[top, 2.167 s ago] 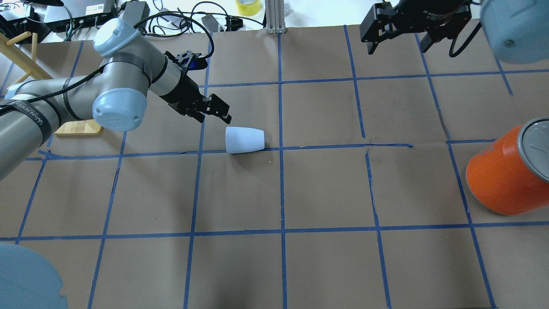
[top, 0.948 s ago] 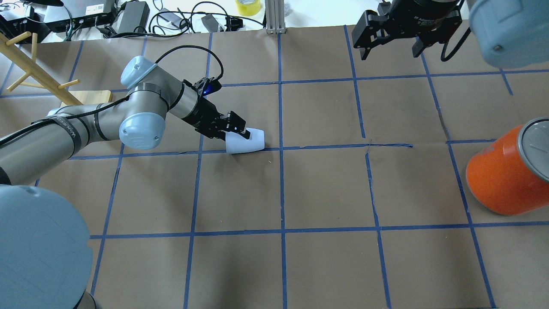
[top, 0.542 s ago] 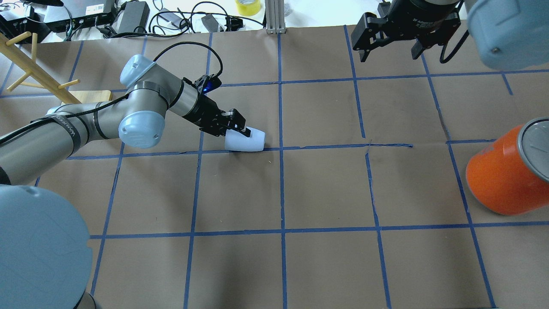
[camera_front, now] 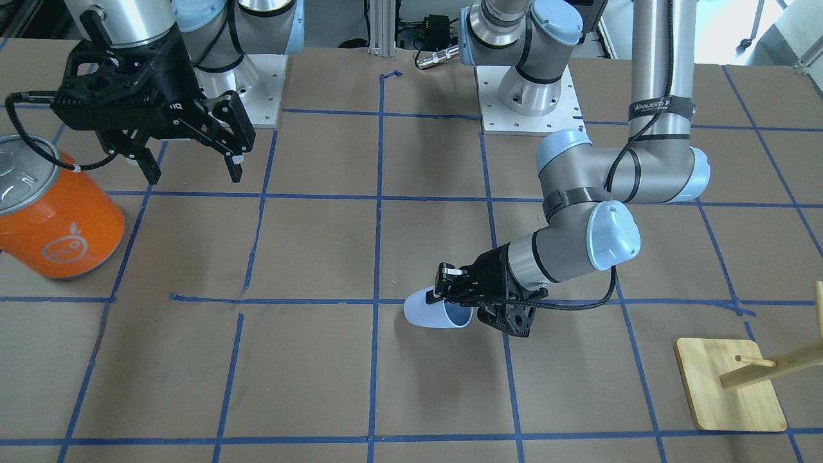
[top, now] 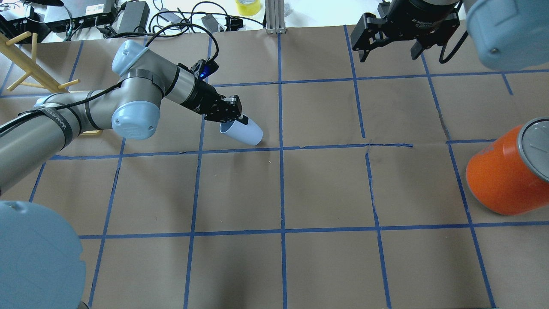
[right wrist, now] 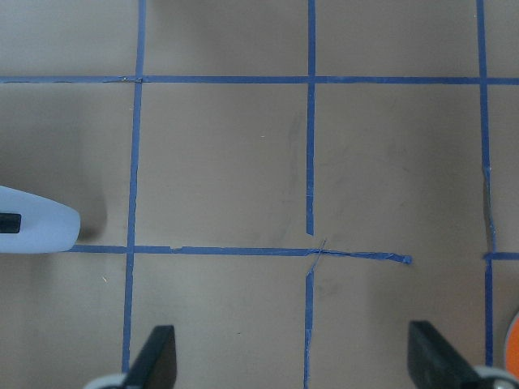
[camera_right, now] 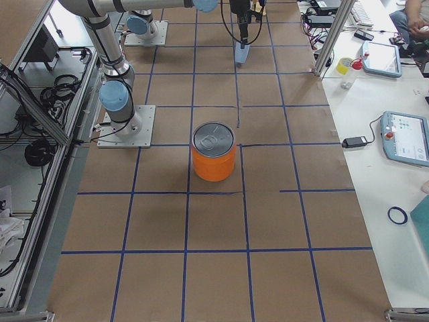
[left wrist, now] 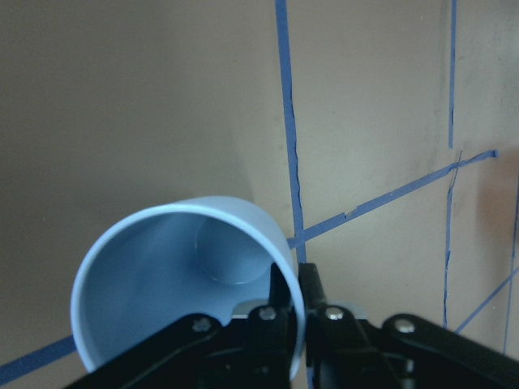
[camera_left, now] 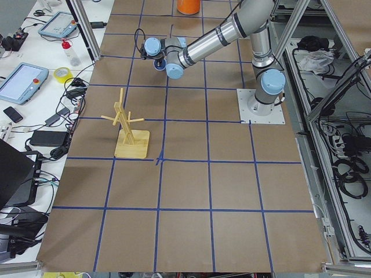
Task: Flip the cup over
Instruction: 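Lift and rotate the cup upright with the left gripper toward the wooden board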
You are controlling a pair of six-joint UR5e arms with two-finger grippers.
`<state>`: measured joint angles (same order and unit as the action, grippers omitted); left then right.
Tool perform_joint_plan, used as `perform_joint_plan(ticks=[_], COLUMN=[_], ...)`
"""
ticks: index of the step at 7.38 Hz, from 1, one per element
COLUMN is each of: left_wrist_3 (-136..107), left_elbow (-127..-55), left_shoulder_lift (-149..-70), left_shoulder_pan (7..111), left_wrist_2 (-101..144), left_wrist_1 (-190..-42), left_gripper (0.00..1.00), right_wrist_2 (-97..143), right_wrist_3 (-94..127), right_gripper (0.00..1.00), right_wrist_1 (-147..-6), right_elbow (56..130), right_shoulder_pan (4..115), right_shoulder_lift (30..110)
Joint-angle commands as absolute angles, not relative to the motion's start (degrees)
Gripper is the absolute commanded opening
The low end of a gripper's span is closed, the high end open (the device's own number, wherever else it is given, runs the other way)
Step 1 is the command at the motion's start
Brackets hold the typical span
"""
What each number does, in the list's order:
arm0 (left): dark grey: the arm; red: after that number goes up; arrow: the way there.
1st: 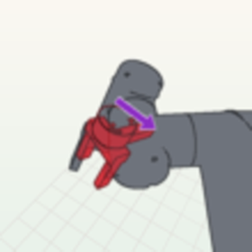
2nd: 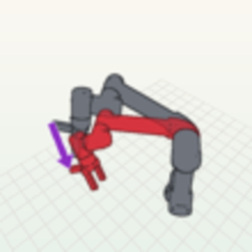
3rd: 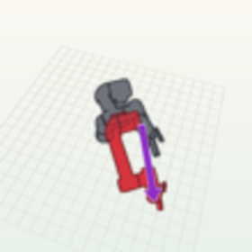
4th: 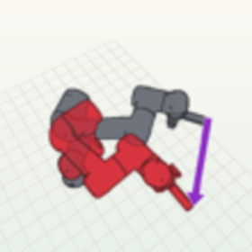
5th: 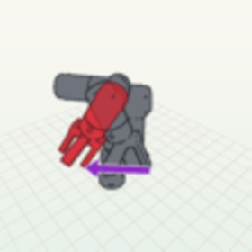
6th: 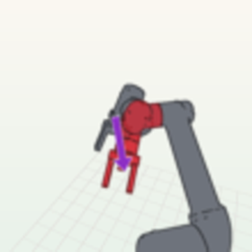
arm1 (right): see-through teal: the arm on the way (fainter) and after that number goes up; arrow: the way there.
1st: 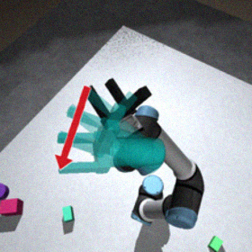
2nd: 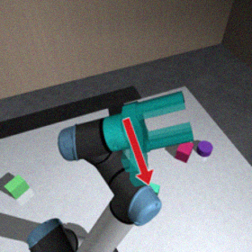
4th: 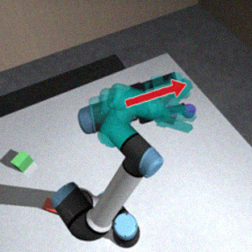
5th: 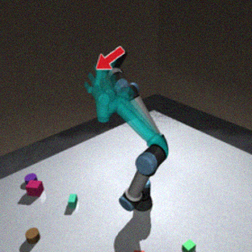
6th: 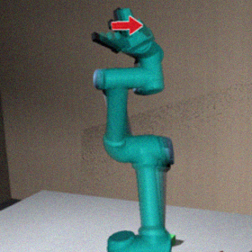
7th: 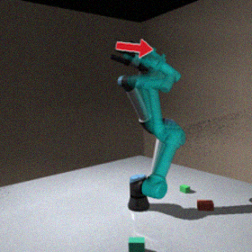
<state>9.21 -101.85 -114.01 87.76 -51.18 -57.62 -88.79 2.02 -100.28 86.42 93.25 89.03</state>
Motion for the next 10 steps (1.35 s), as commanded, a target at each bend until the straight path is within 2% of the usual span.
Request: perform_joint_plan(ticks=[1,3,6,8,10], left_wrist_3=[8.70,8.70,10.97,20.09,20.67], left_elbow=[-100.56,-94.43,-92.03,-90.87,-91.14], left_shoulder_lift=[-111.20,-107.16,-103.63,-105.98,-108.97], left_shoulder_pan=[87.98,88.33,84.40,79.38,78.84], left_wrist_2=[-56.81,-68.15,-81.42,-82.70,-82.71], left_wrist_1=[-57.74,-62.63,-61.71,-61.17,-60.56], left_gripper=[0.00,0.00,0.00,0.00,0.00], right_wrist_2=[-88.77,-88.68,-89.12,-89.47,-89.65], right_wrist_3=[2.02,2.02,2.02,2.28,2.46], right_gripper=[1.00,1.00,1.00,1.00,1.00], right_wrist_1=[-100.28,-100.20,-98.62,-97.73,-97.73], right_elbow=[86.48,86.48,86.48,86.57,86.75], right_shoulder_pan=[93.25,93.25,94.57,94.57,94.57], right_shoulder_lift=[89.03,89.21,89.12,89.03,88.86])
